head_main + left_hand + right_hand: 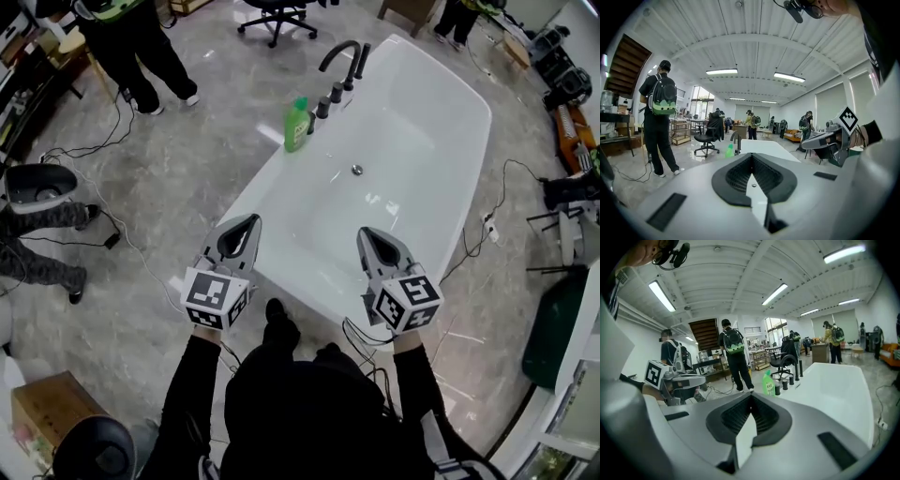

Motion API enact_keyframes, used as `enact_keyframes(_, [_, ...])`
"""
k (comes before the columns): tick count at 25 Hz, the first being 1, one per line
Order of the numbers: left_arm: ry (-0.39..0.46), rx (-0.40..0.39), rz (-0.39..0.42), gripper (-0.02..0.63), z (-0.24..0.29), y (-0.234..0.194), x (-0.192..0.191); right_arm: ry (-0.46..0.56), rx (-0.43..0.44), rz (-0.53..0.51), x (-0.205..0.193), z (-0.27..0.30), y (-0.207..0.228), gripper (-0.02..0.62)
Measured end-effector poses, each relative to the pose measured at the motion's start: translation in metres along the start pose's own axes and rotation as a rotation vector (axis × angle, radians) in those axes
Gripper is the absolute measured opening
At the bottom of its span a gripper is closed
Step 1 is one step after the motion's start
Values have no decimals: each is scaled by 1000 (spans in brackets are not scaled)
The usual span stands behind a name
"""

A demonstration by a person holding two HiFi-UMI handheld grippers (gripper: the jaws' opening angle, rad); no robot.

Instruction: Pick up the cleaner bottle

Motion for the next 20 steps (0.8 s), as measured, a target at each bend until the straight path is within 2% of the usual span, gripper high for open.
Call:
enact_keyframes(8, [-44, -32, 13, 8, 22, -35, 6, -26, -40, 17, 7, 20, -2, 2])
enact_keyframes(20, [-39, -31, 43, 8, 68, -38, 11, -37, -61, 35, -4, 21, 27, 2])
Point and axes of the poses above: the fingertips, and each gripper's own axes: z forward along the fingers, y to its right, x out of its top, the point moved 4 cm from there along -z, backward along the fingers, and after that the axes turned 15 degrees about -z, right-handed, at the moved point
